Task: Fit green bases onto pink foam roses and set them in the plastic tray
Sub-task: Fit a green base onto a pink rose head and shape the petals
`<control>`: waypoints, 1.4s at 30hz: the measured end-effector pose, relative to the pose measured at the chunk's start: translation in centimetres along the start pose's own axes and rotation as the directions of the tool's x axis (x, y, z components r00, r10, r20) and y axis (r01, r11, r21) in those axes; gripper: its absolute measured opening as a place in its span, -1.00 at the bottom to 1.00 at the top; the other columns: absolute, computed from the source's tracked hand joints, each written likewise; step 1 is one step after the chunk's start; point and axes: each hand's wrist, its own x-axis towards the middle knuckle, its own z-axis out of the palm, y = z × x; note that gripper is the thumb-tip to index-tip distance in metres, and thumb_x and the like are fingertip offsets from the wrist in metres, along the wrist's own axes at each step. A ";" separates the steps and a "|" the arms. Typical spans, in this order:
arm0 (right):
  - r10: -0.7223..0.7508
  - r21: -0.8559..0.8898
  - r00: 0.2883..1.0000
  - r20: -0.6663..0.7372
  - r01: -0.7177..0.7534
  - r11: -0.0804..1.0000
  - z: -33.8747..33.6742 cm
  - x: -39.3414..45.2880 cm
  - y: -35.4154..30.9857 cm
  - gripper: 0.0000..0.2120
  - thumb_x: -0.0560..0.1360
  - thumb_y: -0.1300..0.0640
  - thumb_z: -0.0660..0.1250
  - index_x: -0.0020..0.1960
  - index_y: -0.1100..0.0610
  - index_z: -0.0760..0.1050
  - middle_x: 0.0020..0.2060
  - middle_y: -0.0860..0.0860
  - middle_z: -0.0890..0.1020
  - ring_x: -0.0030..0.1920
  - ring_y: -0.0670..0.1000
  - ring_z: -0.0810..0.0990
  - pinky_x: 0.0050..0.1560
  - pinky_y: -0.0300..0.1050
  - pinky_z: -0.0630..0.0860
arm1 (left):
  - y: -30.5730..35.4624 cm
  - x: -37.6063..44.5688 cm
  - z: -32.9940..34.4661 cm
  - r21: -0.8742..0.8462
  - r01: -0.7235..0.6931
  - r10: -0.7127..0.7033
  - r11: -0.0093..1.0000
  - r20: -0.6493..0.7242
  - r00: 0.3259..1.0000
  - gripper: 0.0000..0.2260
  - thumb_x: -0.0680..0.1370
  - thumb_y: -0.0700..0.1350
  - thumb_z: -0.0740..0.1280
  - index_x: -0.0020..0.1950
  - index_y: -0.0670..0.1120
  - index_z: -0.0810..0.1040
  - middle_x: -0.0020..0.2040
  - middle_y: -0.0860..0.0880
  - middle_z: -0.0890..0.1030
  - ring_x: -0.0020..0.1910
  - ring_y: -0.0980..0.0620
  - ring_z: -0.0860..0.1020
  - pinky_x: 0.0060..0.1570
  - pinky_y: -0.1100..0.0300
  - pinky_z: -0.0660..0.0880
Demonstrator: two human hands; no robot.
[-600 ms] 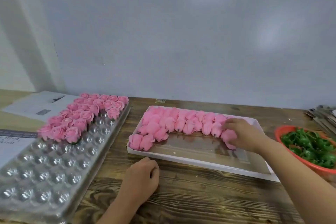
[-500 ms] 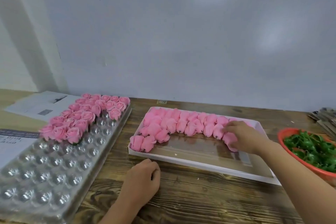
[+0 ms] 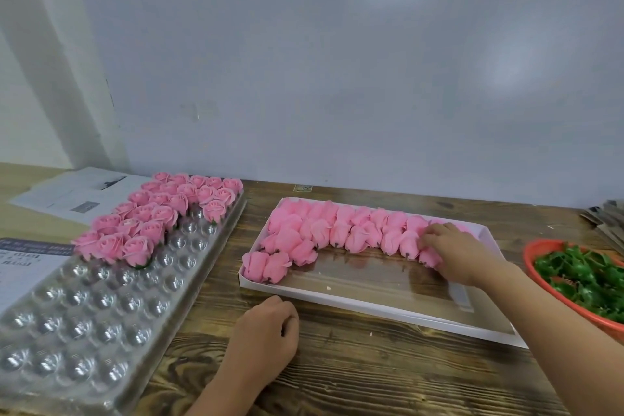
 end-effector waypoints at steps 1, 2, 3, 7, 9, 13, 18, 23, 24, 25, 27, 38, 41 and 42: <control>-0.008 -0.004 1.000 0.011 0.008 1.000 0.0 0.0 0.0 -0.64 0.51 0.02 0.31 0.30 -0.18 0.45 0.37 -0.09 0.37 0.40 0.02 0.29 0.27 -0.03 0.37 | 0.0 0.0 0.0 -0.001 -0.005 0.005 1.000 0.001 1.000 -0.84 0.50 -0.21 0.35 -0.26 -0.03 0.61 -0.30 0.12 0.53 -0.32 0.14 0.51 -0.36 0.45 0.26; -0.013 -0.003 0.999 0.031 0.013 1.000 -0.2 -0.1 0.0 -0.65 0.52 0.02 0.30 0.29 -0.19 0.46 0.34 -0.11 0.39 0.38 0.01 0.31 0.26 -0.03 0.38 | 0.0 0.0 0.0 -0.001 -0.007 0.007 1.000 0.003 1.000 -0.84 0.51 -0.21 0.35 -0.25 -0.03 0.62 -0.29 0.12 0.53 -0.32 0.15 0.50 -0.36 0.45 0.27; -0.016 0.016 0.999 0.042 0.015 1.000 -0.4 -0.1 0.0 -0.67 0.52 0.04 0.29 0.26 -0.20 0.47 0.29 -0.11 0.41 0.35 0.01 0.35 0.25 -0.03 0.38 | 0.0 0.0 0.0 0.001 -0.009 0.009 1.000 0.004 1.000 -0.84 0.51 -0.20 0.35 -0.25 -0.03 0.62 -0.29 0.13 0.53 -0.31 0.15 0.51 -0.36 0.45 0.28; -0.011 0.056 0.999 0.049 0.008 0.998 -0.8 -0.4 0.1 -0.75 0.51 0.19 0.22 0.10 -0.09 0.51 0.03 -0.15 0.53 0.14 -0.07 0.51 0.25 -0.13 0.37 | 0.0 0.0 0.0 -0.005 -0.004 0.005 1.000 0.008 1.000 -0.84 0.51 -0.20 0.34 -0.24 -0.03 0.63 -0.29 0.13 0.53 -0.30 0.14 0.52 -0.35 0.45 0.29; 0.009 0.055 1.000 0.007 -0.010 0.998 -0.7 -0.7 0.2 -0.80 0.51 0.20 0.20 0.05 -0.04 0.48 -0.02 -0.14 0.53 0.08 -0.08 0.53 0.20 -0.16 0.41 | 0.0 0.0 -0.1 -0.004 -0.001 0.001 1.000 0.008 1.000 -0.84 0.51 -0.20 0.34 -0.25 -0.02 0.62 -0.29 0.13 0.53 -0.31 0.15 0.51 -0.36 0.45 0.29; 0.043 0.149 0.998 -0.047 -0.036 0.988 -0.5 -1.5 0.8 -0.88 0.51 0.12 0.18 -0.03 -0.09 0.36 -0.08 -0.22 0.54 0.02 -0.11 0.50 0.11 -0.24 0.45 | 0.0 0.0 0.0 0.001 -0.004 0.004 1.000 0.006 1.000 -0.83 0.49 -0.22 0.36 -0.27 -0.03 0.61 -0.31 0.13 0.52 -0.34 0.16 0.49 -0.38 0.46 0.26; 0.041 0.045 0.999 0.028 -0.043 0.998 -0.5 -1.7 1.0 -0.84 0.52 0.05 0.22 0.07 -0.06 0.50 0.02 -0.10 0.51 0.02 -0.05 0.50 0.09 -0.23 0.47 | -0.1 0.1 0.1 0.006 0.002 -0.002 1.000 -0.001 1.000 -0.84 0.50 -0.21 0.35 -0.25 -0.04 0.61 -0.29 0.10 0.53 -0.31 0.14 0.49 -0.37 0.43 0.27; 0.022 -0.001 0.989 0.144 -0.022 1.000 -1.1 -1.4 0.7 -0.76 0.53 0.13 0.25 0.16 -0.04 0.55 0.05 -0.10 0.58 0.06 -0.04 0.52 0.02 -0.26 0.43 | -0.1 0.1 -0.1 0.001 -0.012 0.012 1.000 0.018 1.000 -0.84 0.54 -0.16 0.31 -0.21 0.00 0.62 -0.27 0.14 0.52 -0.29 0.20 0.49 -0.30 0.42 0.36; 0.027 -0.015 0.987 0.161 -0.025 1.000 -1.3 -1.3 0.5 -0.79 0.55 0.12 0.24 0.13 -0.03 0.57 0.04 -0.10 0.60 0.08 -0.04 0.52 0.04 -0.25 0.43 | -0.1 0.1 -0.1 0.001 -0.010 0.010 1.000 0.020 1.000 -0.84 0.54 -0.16 0.31 -0.20 0.00 0.62 -0.26 0.14 0.53 -0.27 0.18 0.50 -0.28 0.40 0.38; 0.035 -0.040 0.986 0.164 -0.029 0.999 -1.4 -1.3 0.4 -0.80 0.56 0.10 0.23 0.10 -0.01 0.58 0.04 -0.11 0.61 0.11 -0.04 0.52 0.05 -0.26 0.40 | -0.1 0.1 0.0 0.000 -0.006 0.006 1.000 0.018 1.000 -0.84 0.54 -0.16 0.31 -0.20 -0.01 0.62 -0.26 0.13 0.54 -0.26 0.17 0.51 -0.27 0.38 0.38; 0.036 -0.013 0.989 0.145 -0.034 0.999 -1.4 -1.3 0.4 -0.80 0.56 0.08 0.22 0.08 0.01 0.60 0.05 -0.11 0.60 0.15 -0.05 0.50 0.07 -0.27 0.36 | -0.1 0.1 0.0 0.002 0.003 -0.003 1.000 0.013 1.000 -0.84 0.54 -0.15 0.30 -0.20 -0.01 0.62 -0.25 0.12 0.54 -0.26 0.15 0.52 -0.28 0.39 0.36; 0.116 0.571 0.986 -0.117 -0.029 0.821 -2.2 -6.6 -1.2 -0.86 0.56 0.04 0.34 0.05 -0.20 0.50 -0.13 -0.13 0.63 -0.09 -0.13 0.56 -0.08 -0.25 0.46 | 0.1 -0.3 0.2 -0.031 -0.043 0.041 0.999 -0.066 0.997 -0.81 0.42 -0.28 0.46 -0.26 0.03 0.65 -0.27 0.20 0.57 -0.35 0.28 0.50 -0.32 0.53 0.31; 0.166 0.700 0.949 -0.267 0.072 0.710 -3.0 -8.4 -3.9 -0.79 0.52 0.05 0.40 0.02 -0.27 0.52 -0.22 -0.14 0.62 -0.18 -0.18 0.51 -0.16 -0.37 0.40 | 2.3 0.3 0.1 -0.176 -0.104 0.080 0.979 -0.138 0.987 -0.74 0.41 -0.35 0.47 -0.18 0.04 0.68 -0.21 0.26 0.58 -0.30 0.34 0.53 -0.30 0.55 0.37; 0.180 0.703 0.935 -0.305 0.094 0.704 -3.3 -8.8 -5.1 -0.80 0.51 0.02 0.41 0.04 -0.26 0.54 -0.29 -0.11 0.60 -0.24 -0.16 0.48 -0.21 -0.35 0.39 | 3.6 0.9 0.0 -0.254 -0.133 0.098 0.958 -0.148 0.984 -0.70 0.44 -0.34 0.46 -0.11 0.10 0.67 -0.17 0.27 0.59 -0.23 0.32 0.56 -0.27 0.52 0.42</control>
